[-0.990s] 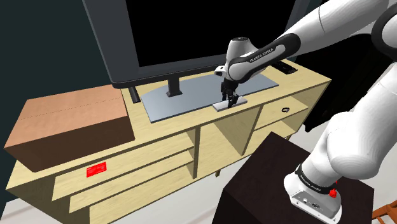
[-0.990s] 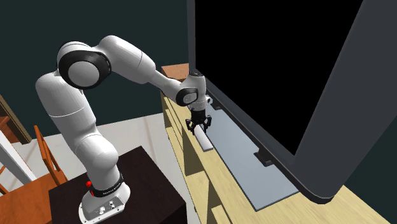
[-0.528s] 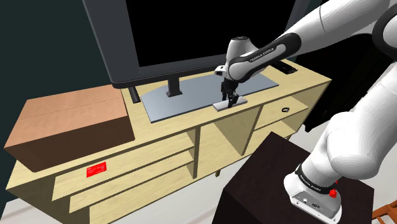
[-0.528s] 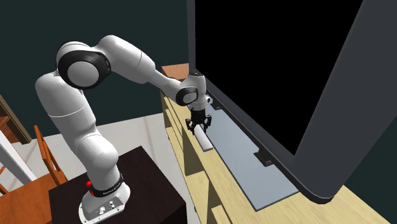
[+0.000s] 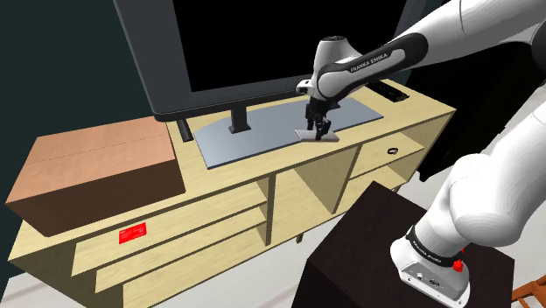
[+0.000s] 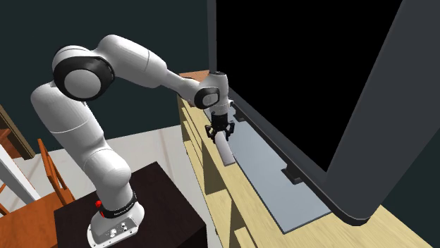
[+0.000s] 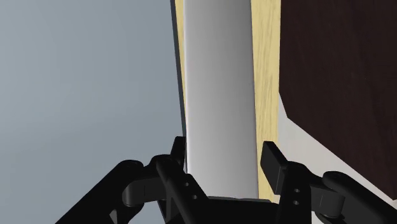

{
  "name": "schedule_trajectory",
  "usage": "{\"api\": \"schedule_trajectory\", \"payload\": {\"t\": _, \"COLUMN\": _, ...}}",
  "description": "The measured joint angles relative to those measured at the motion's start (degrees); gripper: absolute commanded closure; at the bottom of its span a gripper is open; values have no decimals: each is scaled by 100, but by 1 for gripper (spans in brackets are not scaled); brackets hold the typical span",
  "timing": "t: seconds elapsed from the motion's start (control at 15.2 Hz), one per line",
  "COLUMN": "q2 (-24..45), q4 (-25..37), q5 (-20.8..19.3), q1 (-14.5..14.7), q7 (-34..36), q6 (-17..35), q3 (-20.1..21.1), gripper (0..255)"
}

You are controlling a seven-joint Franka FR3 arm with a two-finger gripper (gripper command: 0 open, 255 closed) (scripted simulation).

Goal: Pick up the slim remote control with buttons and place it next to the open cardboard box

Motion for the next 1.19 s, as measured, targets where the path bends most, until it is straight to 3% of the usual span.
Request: {"api": "schedule_trajectory", "payload": {"t": 1.19, "q2": -523, "q4": 911, "q5": -79, "q1": 7, "q7": 32, "q6": -1421, "q3": 81, "gripper": 255}}
